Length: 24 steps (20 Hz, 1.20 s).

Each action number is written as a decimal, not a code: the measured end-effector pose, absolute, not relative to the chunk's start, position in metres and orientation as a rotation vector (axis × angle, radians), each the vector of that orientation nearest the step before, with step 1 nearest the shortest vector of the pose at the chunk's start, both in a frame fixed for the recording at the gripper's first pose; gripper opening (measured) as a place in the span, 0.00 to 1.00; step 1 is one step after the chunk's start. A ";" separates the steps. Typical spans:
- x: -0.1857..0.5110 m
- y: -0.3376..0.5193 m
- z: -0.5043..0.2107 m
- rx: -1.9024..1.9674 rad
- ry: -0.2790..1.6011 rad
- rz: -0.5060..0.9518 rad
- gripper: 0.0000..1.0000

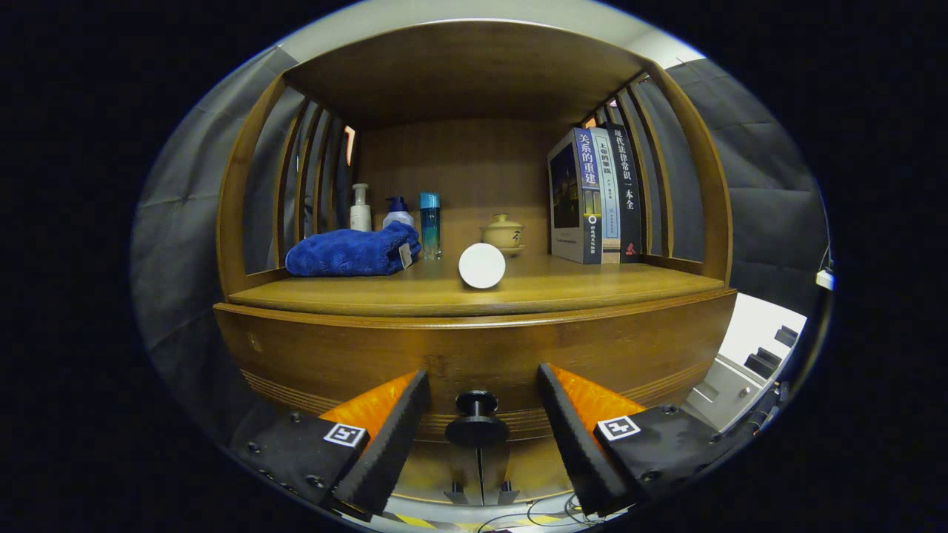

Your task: Pull open the drawer, take out the items inside it, and place them on the countertop above the cabinet.

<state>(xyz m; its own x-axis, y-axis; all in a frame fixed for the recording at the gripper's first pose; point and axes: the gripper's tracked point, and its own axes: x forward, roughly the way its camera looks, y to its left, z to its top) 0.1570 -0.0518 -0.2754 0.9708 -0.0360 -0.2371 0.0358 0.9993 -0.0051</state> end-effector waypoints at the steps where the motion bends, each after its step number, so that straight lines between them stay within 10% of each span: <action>1: 0.159 -0.052 -0.276 -0.003 0.236 -0.041 0.98; 24: -0.021 -0.078 -0.041 0.020 -0.032 0.027 0.98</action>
<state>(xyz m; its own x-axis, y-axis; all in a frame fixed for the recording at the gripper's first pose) -0.0211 -0.0781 -0.0412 0.9991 0.0271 0.0319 -0.0277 0.9994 0.0196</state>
